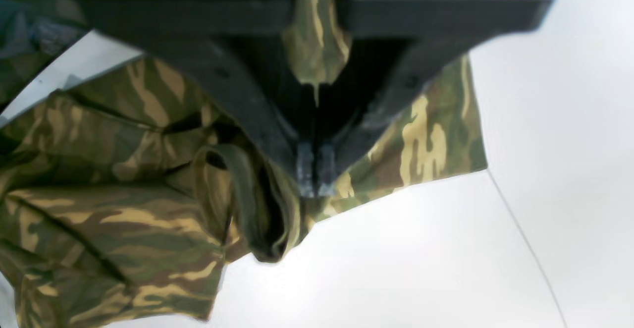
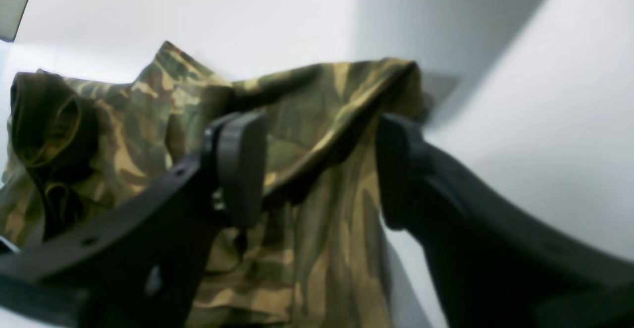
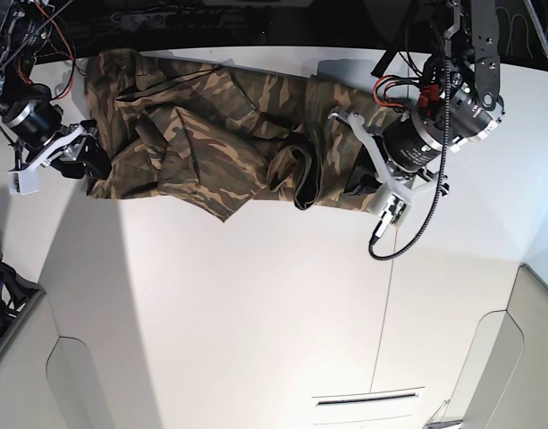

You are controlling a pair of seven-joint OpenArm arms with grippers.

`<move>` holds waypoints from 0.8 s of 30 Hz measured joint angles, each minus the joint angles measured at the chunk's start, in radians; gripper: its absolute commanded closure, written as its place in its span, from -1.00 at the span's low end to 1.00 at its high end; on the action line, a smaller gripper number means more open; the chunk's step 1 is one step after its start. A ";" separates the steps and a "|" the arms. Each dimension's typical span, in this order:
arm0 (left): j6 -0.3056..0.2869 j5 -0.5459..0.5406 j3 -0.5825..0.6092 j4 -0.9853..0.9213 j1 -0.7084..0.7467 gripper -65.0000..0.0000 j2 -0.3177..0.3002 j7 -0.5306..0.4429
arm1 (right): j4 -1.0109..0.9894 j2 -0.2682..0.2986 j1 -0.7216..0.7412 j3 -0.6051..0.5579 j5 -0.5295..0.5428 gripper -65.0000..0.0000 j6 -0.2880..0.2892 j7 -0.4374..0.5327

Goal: Fold the T-shirt properly
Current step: 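Carry the strip end with the left gripper toward the right gripper and lay it down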

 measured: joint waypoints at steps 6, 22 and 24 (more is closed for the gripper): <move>0.000 0.010 0.058 -0.189 -0.006 1.00 0.001 -0.050 | 0.000 0.000 -0.003 0.019 0.000 -0.06 0.000 0.001; -0.011 -0.031 0.056 -0.268 -0.041 1.00 0.168 -0.073 | 0.000 0.000 -0.003 0.045 0.016 -0.06 0.000 -0.019; -0.023 -0.033 0.056 -0.269 -0.041 1.00 0.201 -0.066 | 0.000 0.000 -0.005 0.058 0.016 -0.06 0.000 -0.029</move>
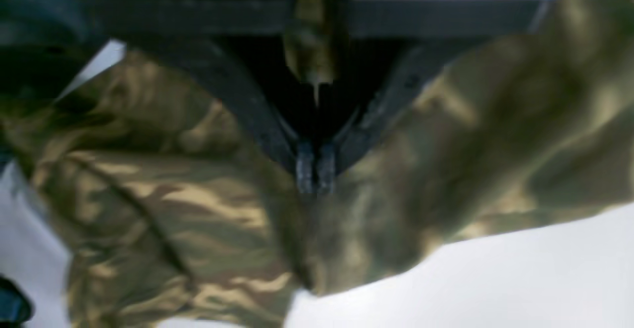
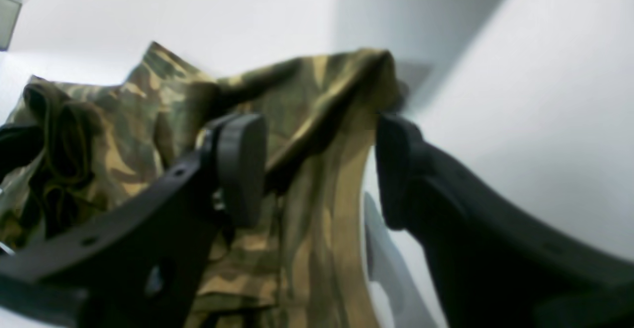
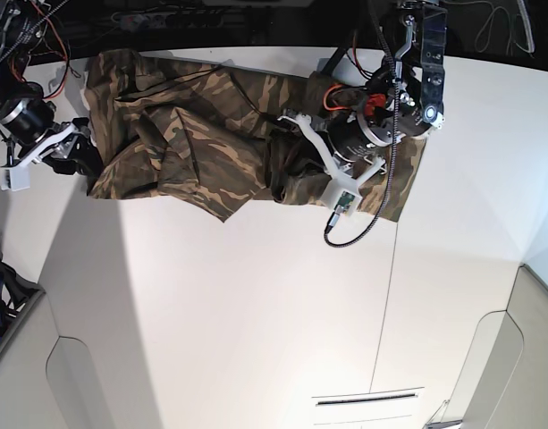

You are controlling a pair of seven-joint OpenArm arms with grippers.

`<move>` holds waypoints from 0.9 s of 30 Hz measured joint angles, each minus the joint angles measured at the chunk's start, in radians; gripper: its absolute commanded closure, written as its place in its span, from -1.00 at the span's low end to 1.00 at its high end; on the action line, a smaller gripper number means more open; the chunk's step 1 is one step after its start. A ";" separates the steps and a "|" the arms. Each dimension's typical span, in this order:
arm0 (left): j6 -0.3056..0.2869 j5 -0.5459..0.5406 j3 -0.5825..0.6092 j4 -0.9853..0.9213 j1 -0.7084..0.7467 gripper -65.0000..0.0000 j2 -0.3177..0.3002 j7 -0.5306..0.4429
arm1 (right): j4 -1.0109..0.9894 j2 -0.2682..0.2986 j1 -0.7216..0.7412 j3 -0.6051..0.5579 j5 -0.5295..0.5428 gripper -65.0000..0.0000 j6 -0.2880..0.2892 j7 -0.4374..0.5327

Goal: Fold the T-shirt properly
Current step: 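Carry the strip end with the left gripper toward the right gripper and lay it down, then release the left gripper and pull both grippers back from the shirt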

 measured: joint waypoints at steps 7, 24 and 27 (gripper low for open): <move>-0.002 -0.006 0.060 0.000 0.000 1.00 0.021 0.014 | 0.000 0.001 -0.056 0.047 0.011 -0.06 0.000 0.001; -0.003 -0.014 0.071 0.219 0.000 1.00 0.018 0.106 | -0.154 0.001 -0.083 -0.039 0.062 -0.06 0.013 0.055; -0.003 -0.008 0.071 0.225 0.000 1.00 0.018 0.108 | -0.170 0.001 -0.080 -0.085 0.077 -0.06 0.013 0.074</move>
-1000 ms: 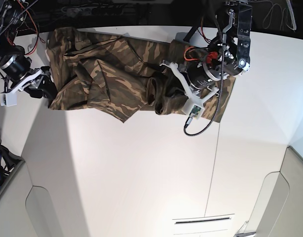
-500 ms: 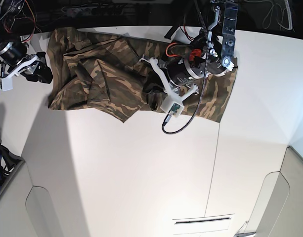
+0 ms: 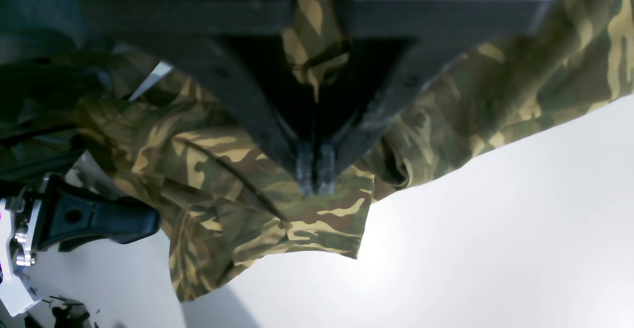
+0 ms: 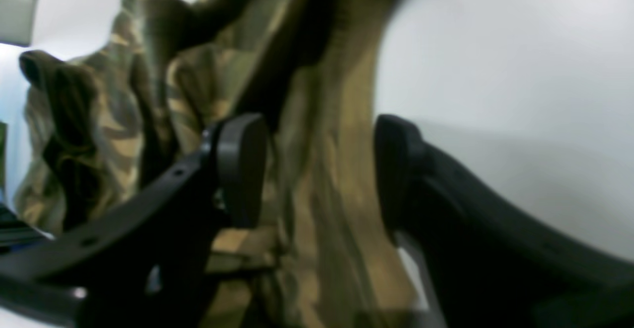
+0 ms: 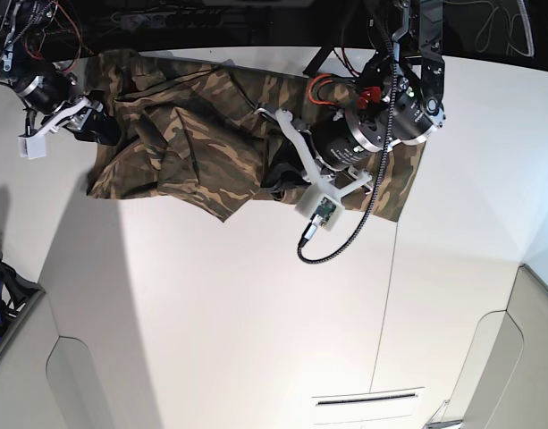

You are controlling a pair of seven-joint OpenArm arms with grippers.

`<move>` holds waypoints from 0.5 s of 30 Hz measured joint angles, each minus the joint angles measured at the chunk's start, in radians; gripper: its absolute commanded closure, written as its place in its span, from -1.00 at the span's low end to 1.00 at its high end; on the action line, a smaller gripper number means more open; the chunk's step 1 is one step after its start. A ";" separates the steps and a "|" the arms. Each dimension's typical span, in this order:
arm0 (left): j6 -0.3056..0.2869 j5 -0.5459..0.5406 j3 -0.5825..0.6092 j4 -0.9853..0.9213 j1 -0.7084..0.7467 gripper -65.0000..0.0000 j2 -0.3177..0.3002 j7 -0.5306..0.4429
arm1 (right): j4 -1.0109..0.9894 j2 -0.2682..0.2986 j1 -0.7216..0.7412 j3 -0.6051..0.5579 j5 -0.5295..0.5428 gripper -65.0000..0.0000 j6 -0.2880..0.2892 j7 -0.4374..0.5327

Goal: Fold the T-shirt properly
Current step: 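Release the left gripper and pull both grippers back from the shirt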

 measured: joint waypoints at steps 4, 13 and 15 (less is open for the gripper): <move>0.000 0.025 0.000 0.000 0.000 1.00 -0.017 0.000 | 0.000 0.000 0.000 -0.048 0.023 -0.06 0.004 0.002; 0.029 0.050 -0.133 0.000 0.000 0.86 -0.072 0.000 | 0.000 0.002 0.000 -0.139 0.044 -0.06 0.013 0.006; 0.035 0.050 -0.186 0.000 0.000 0.67 -0.080 0.000 | 0.000 0.002 0.000 -0.148 0.050 -0.06 0.014 0.006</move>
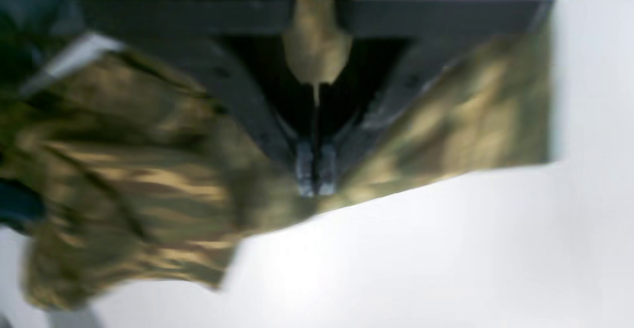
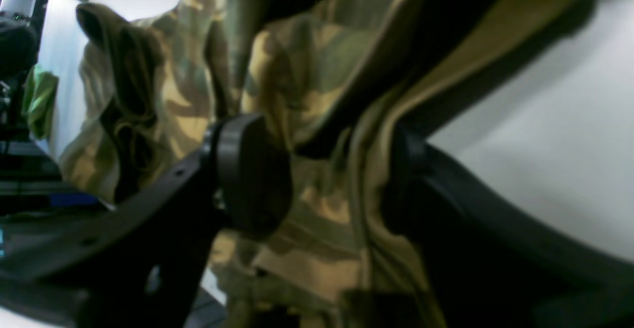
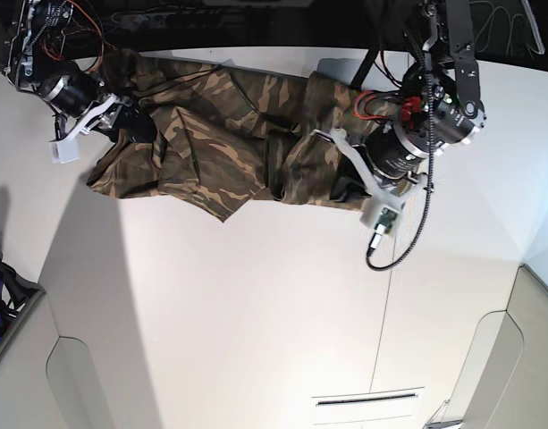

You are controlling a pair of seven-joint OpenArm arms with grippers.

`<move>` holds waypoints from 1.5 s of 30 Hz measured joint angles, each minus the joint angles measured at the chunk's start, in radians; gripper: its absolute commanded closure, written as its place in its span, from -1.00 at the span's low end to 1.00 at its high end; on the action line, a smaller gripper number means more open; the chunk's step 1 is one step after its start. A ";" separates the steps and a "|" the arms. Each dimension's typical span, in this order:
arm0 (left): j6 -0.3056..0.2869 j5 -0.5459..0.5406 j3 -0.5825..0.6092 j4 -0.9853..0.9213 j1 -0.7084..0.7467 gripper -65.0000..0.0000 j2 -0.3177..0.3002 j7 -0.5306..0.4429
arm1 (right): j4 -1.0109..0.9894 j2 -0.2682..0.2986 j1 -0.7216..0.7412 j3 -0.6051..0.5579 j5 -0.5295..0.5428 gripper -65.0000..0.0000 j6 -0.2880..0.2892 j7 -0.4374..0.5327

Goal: Fold the T-shirt properly
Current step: 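Release the left gripper and pull both grippers back from the shirt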

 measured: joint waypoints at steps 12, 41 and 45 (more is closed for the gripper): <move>0.003 -0.031 -0.154 -0.001 0.000 0.50 -0.105 0.012 | 0.000 0.000 0.014 -0.013 0.003 -0.05 0.004 -0.009; 0.007 -0.086 -0.387 -0.224 0.002 0.03 -0.168 0.028 | -0.005 -0.050 0.109 -0.149 -0.170 1.00 0.000 -0.033; 0.006 -0.127 -0.460 -0.224 0.002 0.03 -0.198 0.064 | -0.005 0.010 0.114 -0.123 -0.169 1.00 0.000 -0.034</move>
